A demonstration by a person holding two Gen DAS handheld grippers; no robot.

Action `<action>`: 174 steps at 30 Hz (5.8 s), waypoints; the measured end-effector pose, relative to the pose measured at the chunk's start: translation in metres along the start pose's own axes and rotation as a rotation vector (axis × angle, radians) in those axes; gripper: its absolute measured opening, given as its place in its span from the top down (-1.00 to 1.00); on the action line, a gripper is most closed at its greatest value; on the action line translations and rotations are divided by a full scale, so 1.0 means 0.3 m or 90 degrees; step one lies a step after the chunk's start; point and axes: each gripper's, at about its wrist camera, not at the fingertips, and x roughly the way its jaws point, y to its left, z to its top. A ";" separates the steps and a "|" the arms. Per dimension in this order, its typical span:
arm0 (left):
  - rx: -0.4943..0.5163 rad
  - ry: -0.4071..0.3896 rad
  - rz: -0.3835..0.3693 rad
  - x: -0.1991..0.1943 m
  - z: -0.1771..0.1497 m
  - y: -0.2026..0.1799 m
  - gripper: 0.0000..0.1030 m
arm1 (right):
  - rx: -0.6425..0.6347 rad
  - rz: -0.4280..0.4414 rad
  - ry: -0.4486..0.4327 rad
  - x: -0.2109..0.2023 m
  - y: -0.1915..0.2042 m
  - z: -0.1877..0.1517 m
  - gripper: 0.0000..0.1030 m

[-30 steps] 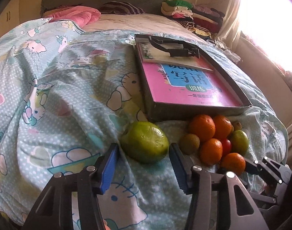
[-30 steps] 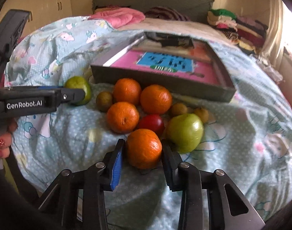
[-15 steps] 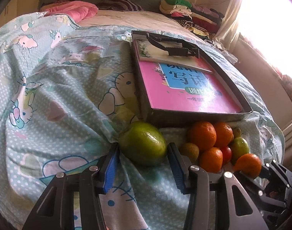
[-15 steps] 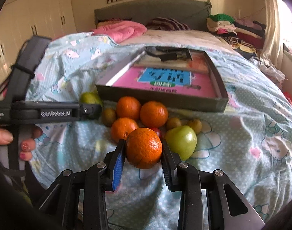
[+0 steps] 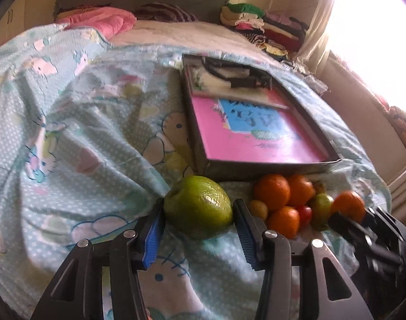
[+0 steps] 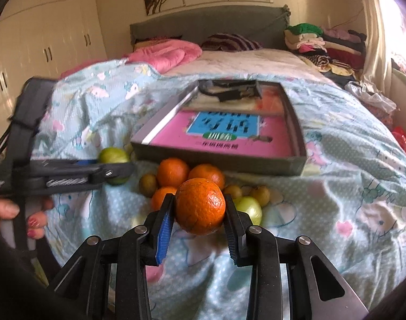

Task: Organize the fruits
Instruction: 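Carry the lime and orange into the tray and open both tools, then withdraw both open tools from the tray back toward the fruit cluster, then grasp an orange with the left tool while the right tool grasps the green apple, then lift the orange and green apple into the tray and open both tools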

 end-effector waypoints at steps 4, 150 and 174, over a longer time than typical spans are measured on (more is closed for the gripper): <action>-0.002 -0.026 -0.025 -0.082 0.042 -0.020 0.02 | 0.020 -0.010 -0.017 0.000 -0.062 0.054 0.30; 0.095 0.082 -0.032 0.142 -0.090 -0.292 0.31 | 0.045 0.038 0.066 0.100 -0.178 -0.065 0.11; 0.096 0.029 -0.062 0.002 0.041 -0.301 0.35 | 0.045 0.025 0.010 0.014 -0.208 0.034 0.11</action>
